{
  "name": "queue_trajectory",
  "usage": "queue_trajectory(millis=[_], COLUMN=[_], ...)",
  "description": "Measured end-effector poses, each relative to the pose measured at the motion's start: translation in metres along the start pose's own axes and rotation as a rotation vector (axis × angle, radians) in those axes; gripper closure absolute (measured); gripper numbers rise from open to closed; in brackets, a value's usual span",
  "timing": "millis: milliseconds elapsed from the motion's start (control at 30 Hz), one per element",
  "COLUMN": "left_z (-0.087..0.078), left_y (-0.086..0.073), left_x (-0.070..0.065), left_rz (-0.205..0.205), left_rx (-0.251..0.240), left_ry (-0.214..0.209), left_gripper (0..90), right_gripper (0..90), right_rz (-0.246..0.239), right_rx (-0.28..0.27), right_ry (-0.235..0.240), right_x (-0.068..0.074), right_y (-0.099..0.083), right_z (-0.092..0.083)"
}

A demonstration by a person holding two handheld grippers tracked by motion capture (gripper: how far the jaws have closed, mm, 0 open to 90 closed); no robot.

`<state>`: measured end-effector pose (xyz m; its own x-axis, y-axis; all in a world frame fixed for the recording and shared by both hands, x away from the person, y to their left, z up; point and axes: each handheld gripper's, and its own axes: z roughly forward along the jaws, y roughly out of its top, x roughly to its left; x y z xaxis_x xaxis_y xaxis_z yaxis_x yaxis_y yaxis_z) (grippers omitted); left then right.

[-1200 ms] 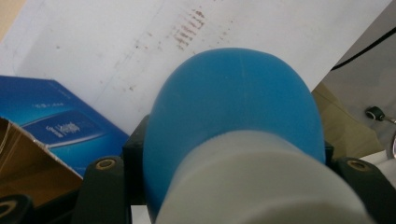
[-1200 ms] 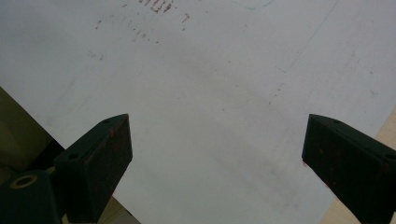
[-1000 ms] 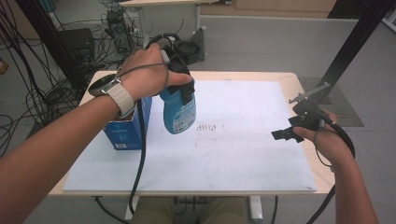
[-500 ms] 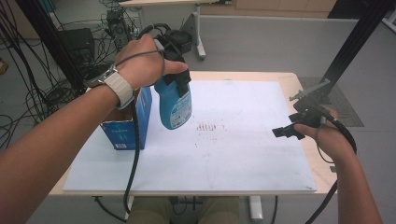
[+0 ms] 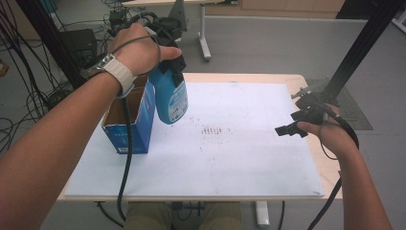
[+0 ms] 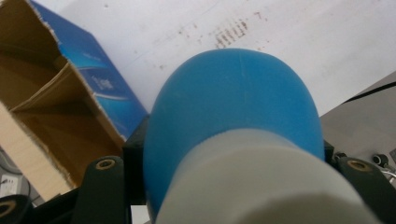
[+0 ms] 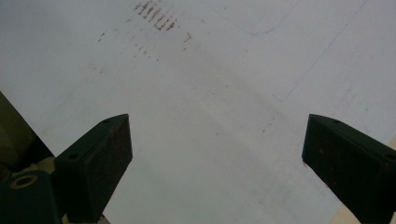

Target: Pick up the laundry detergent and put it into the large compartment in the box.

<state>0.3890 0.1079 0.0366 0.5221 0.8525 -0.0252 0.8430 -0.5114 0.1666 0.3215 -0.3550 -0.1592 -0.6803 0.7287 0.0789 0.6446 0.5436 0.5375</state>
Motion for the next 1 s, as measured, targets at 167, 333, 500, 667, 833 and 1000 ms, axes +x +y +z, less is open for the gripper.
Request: queue_trajectory(millis=[167, 333, 500, 667, 833, 1000], left_z=[-0.003, -0.004, -0.01, -0.015, -0.022, -0.025], left_y=[-0.005, -0.008, -0.009, -0.011, -0.011, -0.012], left_x=[0.008, 0.015, 0.022, 0.029, 0.035, 0.043], left_rz=[-0.066, -0.098, -0.144, -0.173, -0.203, -0.233], left_rx=[-0.014, -0.016, -0.028, -0.039, -0.036, -0.028], left_ry=[0.02, 0.013, 0.012, 0.014, 0.041, 0.046], left_gripper=[39.6, 39.6, 39.6, 39.6, 39.6, 39.6], right_gripper=[8.5, 8.5, 8.5, 8.5, 8.6, 8.6], right_rz=[-0.013, -0.023, -0.032, -0.034, -0.028, -0.028], right_rx=[0.003, 0.008, 0.011, 0.02, 0.023, 0.02], right_ry=[0.003, 0.007, 0.01, 0.01, 0.013, 0.014], right_x=[-0.002, -0.003, -0.003, -0.005, -0.008, -0.012], right_y=[0.005, 0.01, 0.016, 0.018, 0.018, 0.017], right_z=[0.001, 0.002, 0.004, 0.007, 0.007, 0.008])
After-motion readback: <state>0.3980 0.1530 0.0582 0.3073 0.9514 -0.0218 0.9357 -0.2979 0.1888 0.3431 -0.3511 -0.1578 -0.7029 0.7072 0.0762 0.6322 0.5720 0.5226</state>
